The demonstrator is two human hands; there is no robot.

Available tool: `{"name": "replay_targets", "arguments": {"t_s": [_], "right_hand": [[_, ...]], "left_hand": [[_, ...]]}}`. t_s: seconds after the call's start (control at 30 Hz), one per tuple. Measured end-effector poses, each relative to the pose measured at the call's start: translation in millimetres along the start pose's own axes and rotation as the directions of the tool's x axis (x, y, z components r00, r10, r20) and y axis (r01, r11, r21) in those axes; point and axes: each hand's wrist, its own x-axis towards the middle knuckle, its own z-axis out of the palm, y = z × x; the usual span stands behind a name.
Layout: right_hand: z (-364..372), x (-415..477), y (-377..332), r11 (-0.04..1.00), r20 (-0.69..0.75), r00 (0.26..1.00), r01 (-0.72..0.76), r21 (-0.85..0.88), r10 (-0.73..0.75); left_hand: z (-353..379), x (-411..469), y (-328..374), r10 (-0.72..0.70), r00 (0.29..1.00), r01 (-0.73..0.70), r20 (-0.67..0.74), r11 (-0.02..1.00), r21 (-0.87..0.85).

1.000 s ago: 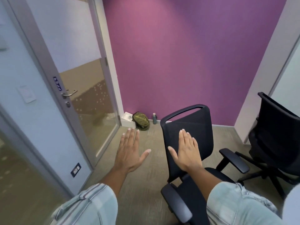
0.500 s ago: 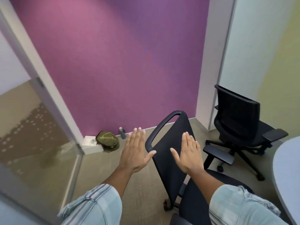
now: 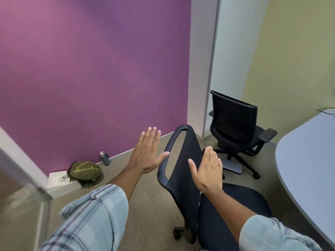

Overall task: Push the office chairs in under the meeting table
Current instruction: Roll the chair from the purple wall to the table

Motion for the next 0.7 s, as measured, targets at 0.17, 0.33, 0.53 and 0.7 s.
{"name": "replay_targets", "arguments": {"t_s": [0.17,0.33,0.53,0.7], "right_hand": [[7,28,0,0.997,-0.034,0.997,-0.076,-0.001,0.076],[14,61,6,0.988,-0.079,0.985,-0.150,0.019,0.151],[23,83,20,0.969,-0.100,0.965,-0.247,-0.023,0.243],[24,99,25,0.939,-0.127,0.933,-0.342,-0.034,0.336]], "left_hand": [[9,61,-2,0.139,0.990,-0.139,0.017,0.990,-0.003],[21,124,-5,0.276,0.960,-0.278,0.053,0.960,0.039],[40,190,-9,0.444,0.894,-0.446,0.062,0.895,0.021],[51,245,-7,0.585,0.808,-0.586,0.062,0.810,-0.011]]}}
